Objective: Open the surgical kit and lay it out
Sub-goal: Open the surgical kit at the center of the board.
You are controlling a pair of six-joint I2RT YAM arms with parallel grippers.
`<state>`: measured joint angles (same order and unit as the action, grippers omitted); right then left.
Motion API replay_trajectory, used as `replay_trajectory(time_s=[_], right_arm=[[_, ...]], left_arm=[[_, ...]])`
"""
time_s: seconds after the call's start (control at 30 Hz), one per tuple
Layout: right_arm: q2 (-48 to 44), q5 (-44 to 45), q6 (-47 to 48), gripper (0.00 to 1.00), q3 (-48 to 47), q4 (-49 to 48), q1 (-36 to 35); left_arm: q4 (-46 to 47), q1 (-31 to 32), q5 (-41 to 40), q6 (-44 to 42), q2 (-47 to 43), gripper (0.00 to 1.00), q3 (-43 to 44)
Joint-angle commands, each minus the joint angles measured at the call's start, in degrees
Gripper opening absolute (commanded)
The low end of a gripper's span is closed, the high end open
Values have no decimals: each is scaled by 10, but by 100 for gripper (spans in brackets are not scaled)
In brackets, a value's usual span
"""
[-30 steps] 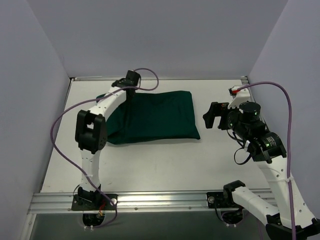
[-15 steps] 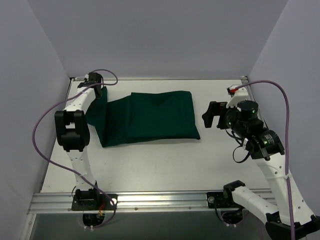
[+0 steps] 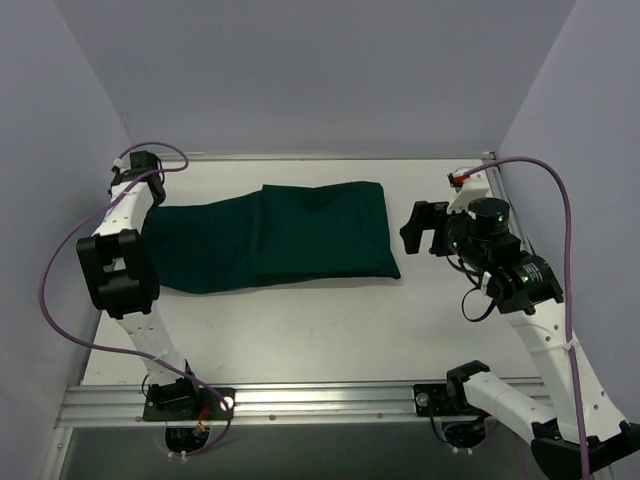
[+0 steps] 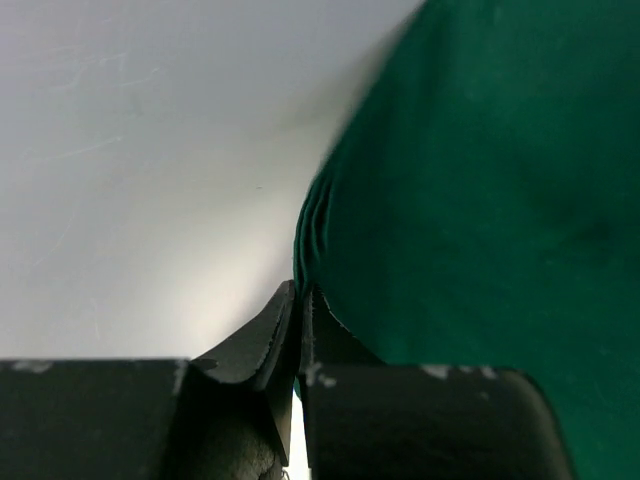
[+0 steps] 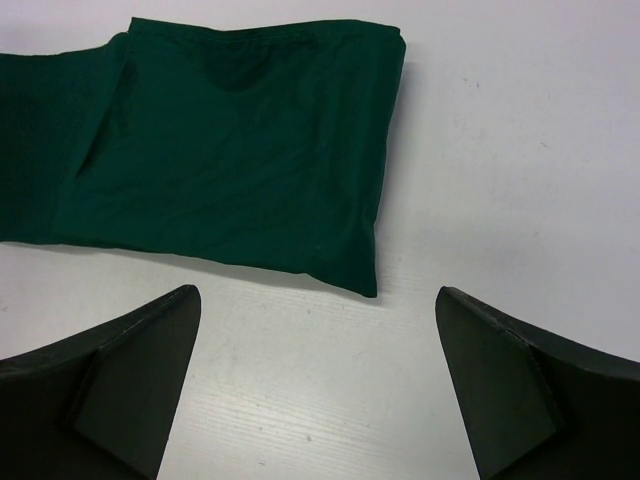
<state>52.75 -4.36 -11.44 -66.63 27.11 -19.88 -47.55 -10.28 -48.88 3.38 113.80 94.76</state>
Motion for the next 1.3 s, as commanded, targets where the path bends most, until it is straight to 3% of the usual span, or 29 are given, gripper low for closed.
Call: replay_trajectory(time_s=[0.0, 0.17, 0.2, 0.23, 0.33, 0.57, 0.67, 0.9, 1.07, 1.27], right_arm=[[7, -4, 5, 100, -3, -22, -9], [15, 0, 5, 100, 2, -28, -19], [17, 1, 5, 100, 2, -29, -25], [17, 3, 4, 100, 2, -29, -31], [31, 21, 0, 100, 1, -36, -62], [81, 73, -7, 100, -1, -72, -150], [112, 90, -5, 100, -3, -96, -189], [219, 164, 22, 94, -37, -135, -306], [323, 204, 52, 87, -82, -158, -372], [449, 248, 108, 77, -144, -182, -430]], left_arm=[[-2, -10, -9, 20, -36, 10, 2], [-1, -19, -14, 20, -53, 13, 4], [0, -19, -13, 22, -57, 18, 3], [-1, -20, -11, 22, -60, 37, 3], [-11, -20, 5, 35, -81, 60, 6], [-57, -18, 138, 87, -166, 91, 4], [-60, -18, 236, 108, -230, 97, -22], [-47, -16, 417, 182, -393, 97, -144], [-53, -12, 454, 205, -500, 95, -229], [-2, -8, 417, 211, -606, 94, -359]])
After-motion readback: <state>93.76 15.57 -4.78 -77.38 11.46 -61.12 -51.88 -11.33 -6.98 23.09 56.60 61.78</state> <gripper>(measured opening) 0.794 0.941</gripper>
